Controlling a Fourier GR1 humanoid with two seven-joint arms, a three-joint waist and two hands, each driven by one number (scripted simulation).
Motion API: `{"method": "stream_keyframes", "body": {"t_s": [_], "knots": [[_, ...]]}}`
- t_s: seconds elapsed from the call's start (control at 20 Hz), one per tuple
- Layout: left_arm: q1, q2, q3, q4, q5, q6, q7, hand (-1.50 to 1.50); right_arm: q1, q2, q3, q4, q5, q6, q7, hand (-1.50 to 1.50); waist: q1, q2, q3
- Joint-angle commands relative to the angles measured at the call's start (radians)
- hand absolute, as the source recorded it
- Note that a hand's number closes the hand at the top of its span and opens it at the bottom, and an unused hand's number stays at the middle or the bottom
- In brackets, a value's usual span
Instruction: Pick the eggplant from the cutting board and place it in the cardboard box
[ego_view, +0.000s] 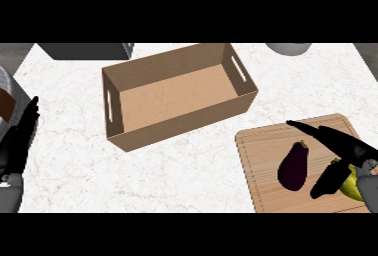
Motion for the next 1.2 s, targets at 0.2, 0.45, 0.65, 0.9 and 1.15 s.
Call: {"method": "stream_keyframes", "body": {"t_s": [0.2,0.45,0.65,0.9,1.15], "knots": [[0.001,-0.046,0.016,0.005,-0.054,-0.01,-0.013,0.0,-0.027,0.096,-0.031,-0.077,0.018,0.078,0.09,-1.5,0.001,0.0,0.0],[-0.044,-0.025,0.047,0.043,-0.049,-0.03,-0.005,0.0,-0.019,0.096,0.001,-0.049,0.081,0.116,0.156,-1.5,0.0,0.001,0.0],[0.001,-0.085,0.003,-0.04,-0.107,0.01,0.026,0.0,0.021,0.142,0.024,-0.01,0.153,0.066,0.128,-1.5,0.001,0.001,0.0],[-0.031,-0.032,0.059,-0.012,-0.071,-0.063,0.021,0.0,-0.034,0.168,0.04,0.083,0.271,-0.055,0.057,1.5,0.003,0.001,0.0],[0.065,-0.054,0.067,-0.077,-0.053,-0.072,-0.01,0.0,-0.08,0.17,0.045,0.173,0.391,-0.222,-0.037,1.5,0.01,0.001,0.0]]}}
